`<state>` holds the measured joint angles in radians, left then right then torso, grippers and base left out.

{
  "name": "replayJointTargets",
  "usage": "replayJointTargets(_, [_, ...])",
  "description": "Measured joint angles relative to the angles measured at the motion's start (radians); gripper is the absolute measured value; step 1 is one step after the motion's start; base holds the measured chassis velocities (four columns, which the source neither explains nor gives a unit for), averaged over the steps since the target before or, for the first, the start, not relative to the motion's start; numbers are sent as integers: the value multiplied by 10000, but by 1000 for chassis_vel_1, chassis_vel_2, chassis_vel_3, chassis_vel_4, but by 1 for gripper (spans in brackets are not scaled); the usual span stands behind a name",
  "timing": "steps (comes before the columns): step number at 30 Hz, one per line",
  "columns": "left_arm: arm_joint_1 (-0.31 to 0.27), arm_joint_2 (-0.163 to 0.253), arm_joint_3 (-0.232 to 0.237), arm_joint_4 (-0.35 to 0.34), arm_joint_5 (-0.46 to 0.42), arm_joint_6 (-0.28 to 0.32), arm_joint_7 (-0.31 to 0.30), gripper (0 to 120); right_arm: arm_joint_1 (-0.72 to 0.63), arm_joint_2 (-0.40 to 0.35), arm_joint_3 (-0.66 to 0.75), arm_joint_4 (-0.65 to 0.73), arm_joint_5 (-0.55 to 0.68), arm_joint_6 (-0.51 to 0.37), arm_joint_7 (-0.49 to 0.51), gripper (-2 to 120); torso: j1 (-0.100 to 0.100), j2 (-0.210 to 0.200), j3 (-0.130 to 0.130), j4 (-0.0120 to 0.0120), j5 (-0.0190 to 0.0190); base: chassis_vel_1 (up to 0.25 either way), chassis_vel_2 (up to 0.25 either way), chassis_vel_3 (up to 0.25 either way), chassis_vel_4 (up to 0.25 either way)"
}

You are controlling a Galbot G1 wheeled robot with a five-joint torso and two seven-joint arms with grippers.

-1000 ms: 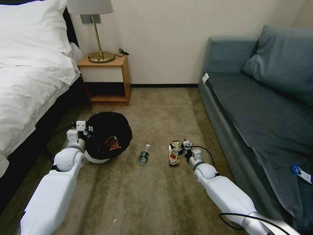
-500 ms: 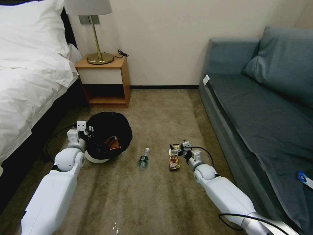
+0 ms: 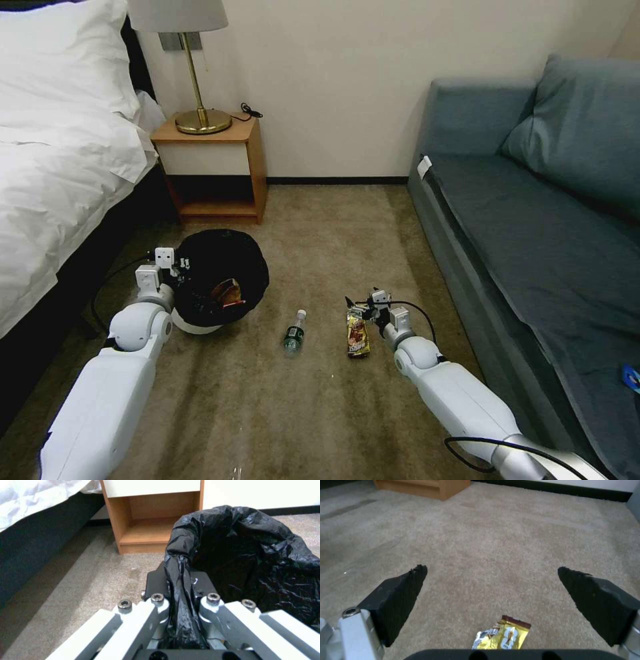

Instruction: Pick up the trash bin, then pick up the garbage on the floor and place it into the trash bin.

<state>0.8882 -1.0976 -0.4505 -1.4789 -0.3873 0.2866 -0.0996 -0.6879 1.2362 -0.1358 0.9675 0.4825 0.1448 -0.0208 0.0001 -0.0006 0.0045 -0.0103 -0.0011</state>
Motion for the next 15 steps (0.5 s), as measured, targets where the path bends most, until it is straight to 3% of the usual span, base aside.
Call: replayJointTargets(15, [77, 54, 18, -99, -38, -1, -15, 6, -82, 27, 27, -54, -69, -1, 2, 100, 0, 0, 0, -2, 0, -47, 40, 39, -42])
